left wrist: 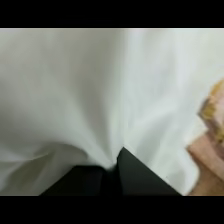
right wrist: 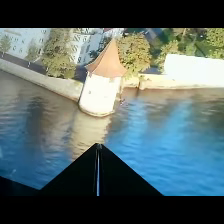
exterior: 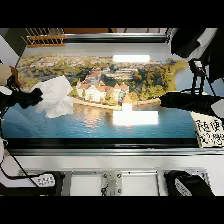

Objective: Fold the clothes and pants, and hang the long-sleeved shirts on hangers.

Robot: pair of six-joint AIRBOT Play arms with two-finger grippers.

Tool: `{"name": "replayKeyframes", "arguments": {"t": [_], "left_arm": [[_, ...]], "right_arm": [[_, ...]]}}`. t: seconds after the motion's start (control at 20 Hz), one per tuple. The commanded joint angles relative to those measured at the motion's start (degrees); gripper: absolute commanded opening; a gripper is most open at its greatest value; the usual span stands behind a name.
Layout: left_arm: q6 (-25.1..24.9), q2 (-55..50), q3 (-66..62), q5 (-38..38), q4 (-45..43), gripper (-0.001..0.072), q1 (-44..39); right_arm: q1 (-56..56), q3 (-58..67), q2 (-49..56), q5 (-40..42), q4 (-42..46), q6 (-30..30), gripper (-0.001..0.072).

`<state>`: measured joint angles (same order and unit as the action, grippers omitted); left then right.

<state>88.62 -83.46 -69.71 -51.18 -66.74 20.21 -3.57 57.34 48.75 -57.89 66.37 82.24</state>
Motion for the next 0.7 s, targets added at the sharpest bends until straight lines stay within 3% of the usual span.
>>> {"name": "replayKeyframes", "arguments": {"t": [0.0,0.2,0.4,0.5,0.65], "left_arm": [[-1.2,11.0,0.0,-1.4,4.6,0.0009,-11.0],[-1.2,20.7,0.0,-1.9,5.4,0.0009,-31.2],[-1.2,24.7,0.0,9.5,4.7,0.0009,-49.3],[-1.1,25.4,0.0,12.8,4.8,0.0009,-51.5],[-0.1,22.8,0.0,11.0,5.4,0.0009,-51.3]], "right_arm": [[0.0,0.0,0.0,0.0,0.4,0.0,0.0015],[0.0,0.0,0.0,0.0,-0.3,0.1,0.0014],[0.0,0.0,-0.1,0.0,-5.1,0.0,0.0015],[0.7,0.1,-0.2,1.7,-4.5,0.0,0.0011],[2.2,0.1,-0.2,2.6,-4.5,0.0,0.0011]]}}
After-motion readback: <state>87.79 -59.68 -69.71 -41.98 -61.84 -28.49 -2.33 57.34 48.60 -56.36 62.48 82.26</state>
